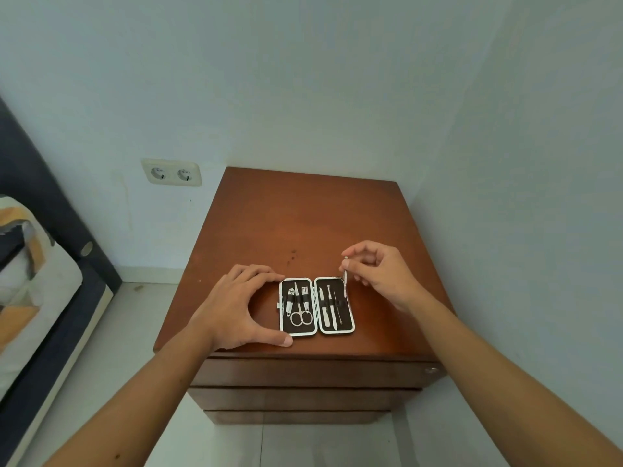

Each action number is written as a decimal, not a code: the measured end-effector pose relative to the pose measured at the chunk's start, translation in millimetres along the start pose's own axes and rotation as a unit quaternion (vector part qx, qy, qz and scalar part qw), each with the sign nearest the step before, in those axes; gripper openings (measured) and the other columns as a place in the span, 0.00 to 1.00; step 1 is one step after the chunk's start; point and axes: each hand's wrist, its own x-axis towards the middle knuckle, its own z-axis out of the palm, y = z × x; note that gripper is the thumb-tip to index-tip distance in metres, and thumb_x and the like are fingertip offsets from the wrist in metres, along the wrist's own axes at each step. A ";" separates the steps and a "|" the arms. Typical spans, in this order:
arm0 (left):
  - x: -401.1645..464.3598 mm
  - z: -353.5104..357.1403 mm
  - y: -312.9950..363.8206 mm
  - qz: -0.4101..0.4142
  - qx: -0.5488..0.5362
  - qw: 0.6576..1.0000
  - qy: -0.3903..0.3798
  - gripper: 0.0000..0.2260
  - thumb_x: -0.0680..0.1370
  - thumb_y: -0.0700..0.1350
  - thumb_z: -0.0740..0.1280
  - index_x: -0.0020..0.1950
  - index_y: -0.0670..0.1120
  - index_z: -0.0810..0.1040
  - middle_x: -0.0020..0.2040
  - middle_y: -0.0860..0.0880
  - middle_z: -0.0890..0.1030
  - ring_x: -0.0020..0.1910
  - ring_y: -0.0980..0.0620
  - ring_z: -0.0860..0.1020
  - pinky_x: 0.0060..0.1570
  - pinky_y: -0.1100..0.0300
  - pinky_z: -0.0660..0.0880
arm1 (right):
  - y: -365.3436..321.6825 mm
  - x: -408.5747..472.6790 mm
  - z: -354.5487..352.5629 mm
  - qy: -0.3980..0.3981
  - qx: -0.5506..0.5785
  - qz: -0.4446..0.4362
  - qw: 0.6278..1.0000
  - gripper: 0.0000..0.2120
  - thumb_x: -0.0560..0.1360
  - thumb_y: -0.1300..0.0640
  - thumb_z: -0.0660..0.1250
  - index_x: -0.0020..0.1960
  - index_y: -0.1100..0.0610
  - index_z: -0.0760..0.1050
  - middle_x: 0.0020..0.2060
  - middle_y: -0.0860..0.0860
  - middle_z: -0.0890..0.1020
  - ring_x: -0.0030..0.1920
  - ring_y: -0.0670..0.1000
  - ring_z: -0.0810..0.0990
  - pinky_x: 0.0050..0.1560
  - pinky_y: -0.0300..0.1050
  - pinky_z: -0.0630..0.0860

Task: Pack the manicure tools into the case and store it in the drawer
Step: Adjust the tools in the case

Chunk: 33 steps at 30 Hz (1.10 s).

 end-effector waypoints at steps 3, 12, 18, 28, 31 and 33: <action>0.5 0.2 -0.3 -0.003 -0.002 1.000 -0.003 0.53 0.57 0.82 0.73 0.78 0.62 0.68 0.74 0.66 0.66 0.72 0.63 0.60 0.73 0.56 0.63 | 8.1 0.0 6.7 0.000 0.001 0.005 1.000 0.08 0.78 0.62 0.75 0.56 0.61 0.82 0.45 0.56 0.89 0.37 0.44 0.81 0.39 0.34 0.74; 1.7 0.1 0.0 -0.002 -0.007 1.000 0.000 0.52 0.56 0.83 0.72 0.77 0.62 0.69 0.74 0.65 0.68 0.72 0.61 0.62 0.74 0.52 0.65 | 18.7 10.3 7.5 -0.004 -0.059 -0.005 0.998 0.08 0.75 0.56 0.78 0.53 0.52 0.84 0.44 0.51 0.89 0.45 0.51 0.83 0.57 0.50 0.79; 1.1 0.6 0.1 -0.001 -0.004 1.000 0.004 0.52 0.57 0.81 0.73 0.77 0.62 0.70 0.73 0.64 0.69 0.73 0.60 0.62 0.74 0.51 0.64 | 19.4 5.0 5.5 -0.030 -0.150 -0.015 0.988 0.06 0.75 0.55 0.78 0.51 0.48 0.86 0.37 0.41 0.83 0.37 0.44 0.75 0.43 0.43 0.74; 1.6 1.8 -0.8 -0.002 -0.004 1.000 0.003 0.52 0.57 0.82 0.73 0.77 0.62 0.69 0.74 0.64 0.69 0.72 0.61 0.61 0.73 0.52 0.64 | 5.2 -14.4 -12.9 -0.135 -0.369 -0.068 0.917 0.27 0.73 0.41 0.76 0.70 0.42 0.78 0.58 0.38 0.75 0.48 0.43 0.78 0.48 0.35 0.74; 1.5 1.4 -0.2 -0.004 -0.004 1.000 0.002 0.52 0.57 0.82 0.73 0.77 0.62 0.69 0.74 0.64 0.68 0.70 0.63 0.60 0.72 0.54 0.63 | 5.3 -20.8 -14.3 -0.146 -0.407 -0.073 0.899 0.30 0.74 0.38 0.74 0.74 0.43 0.75 0.62 0.37 0.72 0.50 0.43 0.77 0.50 0.37 0.74; 1.6 1.2 0.0 -0.002 -0.004 1.000 0.003 0.52 0.57 0.81 0.74 0.77 0.62 0.69 0.73 0.65 0.67 0.70 0.65 0.59 0.72 0.55 0.62 | 6.6 -24.1 -12.5 -0.143 -0.413 -0.076 0.896 0.29 0.75 0.38 0.73 0.74 0.45 0.75 0.63 0.37 0.71 0.51 0.44 0.76 0.51 0.37 0.73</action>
